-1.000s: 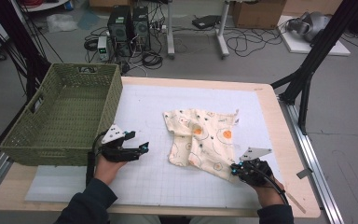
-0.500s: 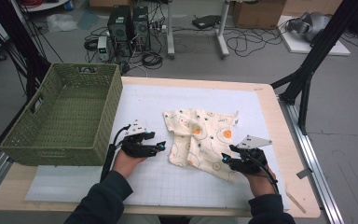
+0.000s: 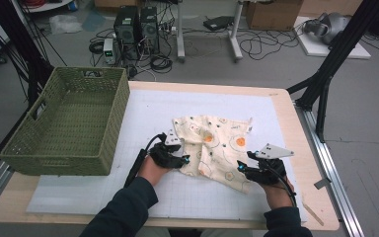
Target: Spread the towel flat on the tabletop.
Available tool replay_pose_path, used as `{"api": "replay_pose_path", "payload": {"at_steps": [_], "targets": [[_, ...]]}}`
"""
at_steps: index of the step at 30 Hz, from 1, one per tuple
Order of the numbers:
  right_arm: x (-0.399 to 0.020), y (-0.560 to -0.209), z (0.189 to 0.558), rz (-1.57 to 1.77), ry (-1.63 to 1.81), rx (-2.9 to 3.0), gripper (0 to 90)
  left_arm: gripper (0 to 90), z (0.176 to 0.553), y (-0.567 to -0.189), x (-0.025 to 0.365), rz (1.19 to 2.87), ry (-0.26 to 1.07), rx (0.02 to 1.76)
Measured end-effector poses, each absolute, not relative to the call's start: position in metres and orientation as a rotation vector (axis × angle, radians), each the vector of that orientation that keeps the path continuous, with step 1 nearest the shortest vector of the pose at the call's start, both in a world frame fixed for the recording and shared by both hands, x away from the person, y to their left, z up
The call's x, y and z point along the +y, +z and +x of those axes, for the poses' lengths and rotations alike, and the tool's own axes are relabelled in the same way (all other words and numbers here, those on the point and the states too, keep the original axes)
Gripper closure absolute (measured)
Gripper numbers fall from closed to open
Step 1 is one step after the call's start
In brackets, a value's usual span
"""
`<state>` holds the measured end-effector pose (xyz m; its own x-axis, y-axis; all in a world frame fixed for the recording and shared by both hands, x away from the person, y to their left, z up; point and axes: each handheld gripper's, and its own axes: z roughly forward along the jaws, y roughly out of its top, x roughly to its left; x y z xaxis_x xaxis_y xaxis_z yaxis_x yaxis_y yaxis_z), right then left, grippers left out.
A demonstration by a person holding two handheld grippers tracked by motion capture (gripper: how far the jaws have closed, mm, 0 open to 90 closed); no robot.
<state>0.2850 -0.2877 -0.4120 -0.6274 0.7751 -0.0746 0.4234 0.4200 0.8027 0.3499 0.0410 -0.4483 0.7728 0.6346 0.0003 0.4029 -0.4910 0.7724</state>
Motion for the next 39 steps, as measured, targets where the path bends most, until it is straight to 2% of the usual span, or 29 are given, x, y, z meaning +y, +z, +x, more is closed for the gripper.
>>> {"api": "replay_pose_path", "payload": {"at_steps": [3, 7, 13, 26, 34, 37, 39], "targets": [[-0.289, -0.411, 0.285, 1.022, 1.092, 2.239, 47.8, 56.4, 0.347, -0.448, 0.041, 2.155, 0.345, 0.741], [-0.288, -0.412, 0.285, 1.021, 1.09, 2.239, 47.7, 85.7, 0.34, -0.448, 0.039, 2.167, 0.332, 0.673], [-0.288, -0.412, 0.285, 1.014, 1.087, 2.244, 47.8, 86.9, 0.332, -0.445, 0.06, 2.174, 0.299, 0.699], [-0.272, -0.419, 0.286, 0.998, 1.062, 2.313, 47.8, 86.9, 0.3, -0.445, 0.138, 2.092, 0.315, 0.845], [-0.246, -0.431, 0.29, 0.947, 1.047, 2.423, 47.0, 86.9, 0.281, -0.441, 0.149, 2.095, 0.309, 0.821], [-0.236, -0.437, 0.29, 0.907, 1.015, 2.484, 50.2, 86.9, 0.275, -0.442, 0.148, 2.096, 0.298, 0.813], [-0.234, -0.441, 0.29, 0.904, 0.998, 2.519, 56.7, 86.9, 0.273, -0.443, 0.148, 2.096, 0.291, 0.811]]}}
